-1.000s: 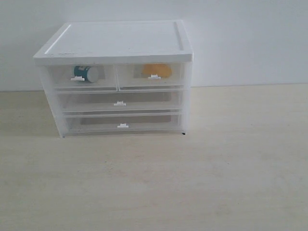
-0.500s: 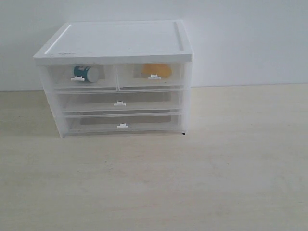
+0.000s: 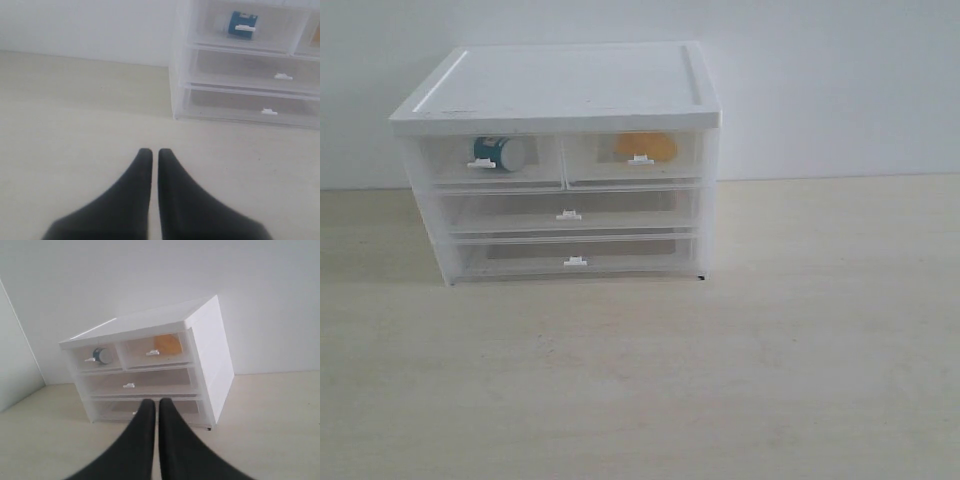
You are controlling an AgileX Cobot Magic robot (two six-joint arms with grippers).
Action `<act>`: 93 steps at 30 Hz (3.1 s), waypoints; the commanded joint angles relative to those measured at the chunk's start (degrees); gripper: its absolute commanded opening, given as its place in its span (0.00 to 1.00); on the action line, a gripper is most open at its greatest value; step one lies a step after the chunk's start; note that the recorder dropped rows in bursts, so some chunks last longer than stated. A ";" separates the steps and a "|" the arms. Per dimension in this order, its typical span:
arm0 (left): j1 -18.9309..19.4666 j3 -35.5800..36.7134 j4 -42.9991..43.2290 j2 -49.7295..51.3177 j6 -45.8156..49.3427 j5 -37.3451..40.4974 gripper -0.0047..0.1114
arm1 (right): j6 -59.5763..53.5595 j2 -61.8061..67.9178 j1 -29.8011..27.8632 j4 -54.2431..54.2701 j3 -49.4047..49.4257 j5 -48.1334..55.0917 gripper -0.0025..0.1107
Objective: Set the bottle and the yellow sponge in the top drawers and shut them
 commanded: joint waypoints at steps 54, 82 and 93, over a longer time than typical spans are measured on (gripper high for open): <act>-0.22 0.24 0.49 -0.18 0.07 0.04 0.07 | -111.93 -0.30 0.10 99.67 2.78 5.84 0.02; -0.22 0.24 0.49 -0.18 0.07 0.04 0.07 | -113.72 -0.30 -6.94 99.16 2.78 27.06 0.02; -0.22 0.24 0.49 -0.18 0.07 0.04 0.07 | -113.37 -0.30 -7.63 99.16 2.78 27.06 0.02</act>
